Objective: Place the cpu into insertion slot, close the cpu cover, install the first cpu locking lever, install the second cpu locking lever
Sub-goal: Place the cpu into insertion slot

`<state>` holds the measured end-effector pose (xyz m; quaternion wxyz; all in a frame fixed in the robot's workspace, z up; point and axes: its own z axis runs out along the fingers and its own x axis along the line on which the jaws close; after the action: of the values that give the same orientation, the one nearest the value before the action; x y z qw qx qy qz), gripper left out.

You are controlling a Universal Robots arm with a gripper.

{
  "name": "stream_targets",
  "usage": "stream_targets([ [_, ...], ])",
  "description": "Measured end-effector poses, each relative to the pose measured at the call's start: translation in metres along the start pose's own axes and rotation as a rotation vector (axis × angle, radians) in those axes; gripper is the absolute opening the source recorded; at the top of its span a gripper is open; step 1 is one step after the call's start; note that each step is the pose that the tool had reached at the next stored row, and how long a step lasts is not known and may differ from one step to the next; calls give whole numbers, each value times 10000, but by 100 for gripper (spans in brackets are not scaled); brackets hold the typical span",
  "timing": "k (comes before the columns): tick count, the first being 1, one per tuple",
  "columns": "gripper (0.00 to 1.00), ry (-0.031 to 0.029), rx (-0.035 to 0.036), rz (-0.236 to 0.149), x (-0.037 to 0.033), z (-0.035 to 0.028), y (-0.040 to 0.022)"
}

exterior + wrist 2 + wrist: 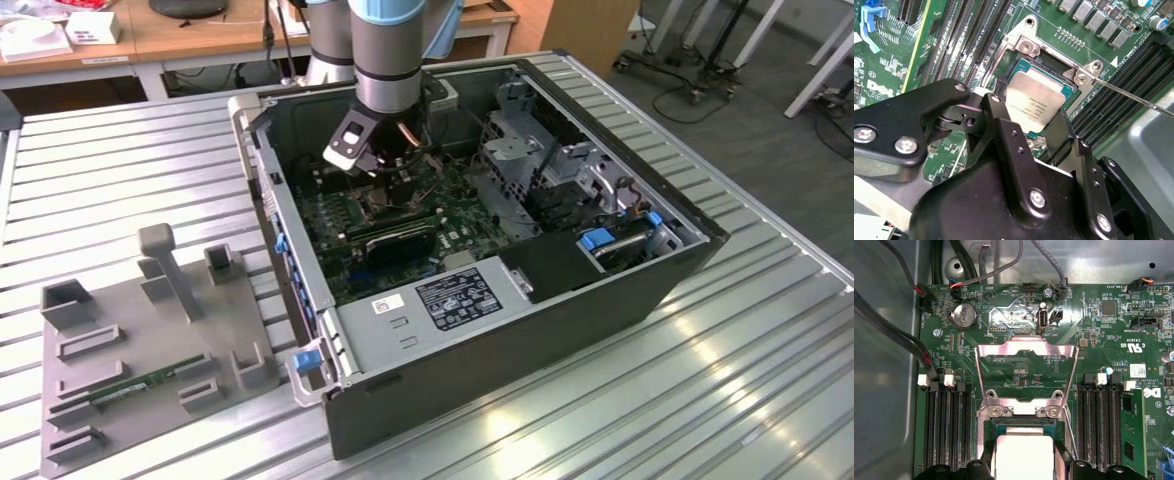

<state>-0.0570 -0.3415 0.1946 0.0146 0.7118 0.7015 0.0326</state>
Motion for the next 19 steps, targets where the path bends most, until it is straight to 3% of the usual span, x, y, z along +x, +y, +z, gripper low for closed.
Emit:
stream_targets([
  [19, 54, 2, -2, 11, 7, 15, 2],
])
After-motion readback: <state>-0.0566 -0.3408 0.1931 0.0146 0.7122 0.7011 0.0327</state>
